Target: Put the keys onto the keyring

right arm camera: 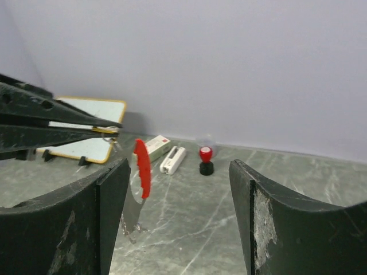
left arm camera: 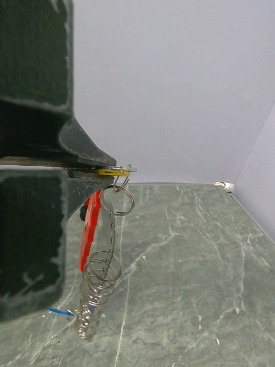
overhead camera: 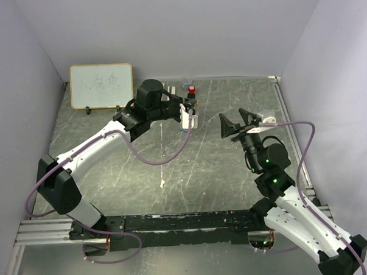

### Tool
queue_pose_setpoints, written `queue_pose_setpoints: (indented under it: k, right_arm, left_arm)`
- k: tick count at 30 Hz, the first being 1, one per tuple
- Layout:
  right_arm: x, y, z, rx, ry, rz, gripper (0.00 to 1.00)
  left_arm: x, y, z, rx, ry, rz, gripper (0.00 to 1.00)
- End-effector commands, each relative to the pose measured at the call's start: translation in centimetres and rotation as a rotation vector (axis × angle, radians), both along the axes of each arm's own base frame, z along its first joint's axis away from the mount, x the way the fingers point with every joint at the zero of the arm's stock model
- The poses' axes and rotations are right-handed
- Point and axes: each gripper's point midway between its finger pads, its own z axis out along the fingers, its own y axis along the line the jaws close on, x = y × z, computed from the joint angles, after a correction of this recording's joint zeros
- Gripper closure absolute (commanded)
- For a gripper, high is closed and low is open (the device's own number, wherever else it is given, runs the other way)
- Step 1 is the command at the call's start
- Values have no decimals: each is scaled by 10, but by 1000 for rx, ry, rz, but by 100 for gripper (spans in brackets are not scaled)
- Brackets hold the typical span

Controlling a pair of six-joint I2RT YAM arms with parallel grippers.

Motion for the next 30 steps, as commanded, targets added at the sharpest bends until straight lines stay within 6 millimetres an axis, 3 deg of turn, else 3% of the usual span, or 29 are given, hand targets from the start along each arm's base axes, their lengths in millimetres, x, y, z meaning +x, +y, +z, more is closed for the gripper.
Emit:
queue_pose_setpoints:
  k: [1, 10, 21, 27, 30]
  right_arm:
    - [1, -32, -22, 37, 98, -156, 29]
    - [-4, -35, -46, 35, 166, -158, 29]
    - [-5, -33, -59, 21, 195, -147, 28]
    - [-10, -45, -58, 46, 197, -188, 28]
    - [-13, -49, -58, 58, 193, -199, 28]
  left_arm:
    - [-3, 1, 38, -70, -72, 33, 93]
    - [3, -1, 38, -17, -34, 151, 93]
    - [15, -5, 2, 55, 153, 360, 93]
    - [29, 3, -14, 11, 246, 508, 93]
    - [33, -4, -21, -19, 285, 525, 93]
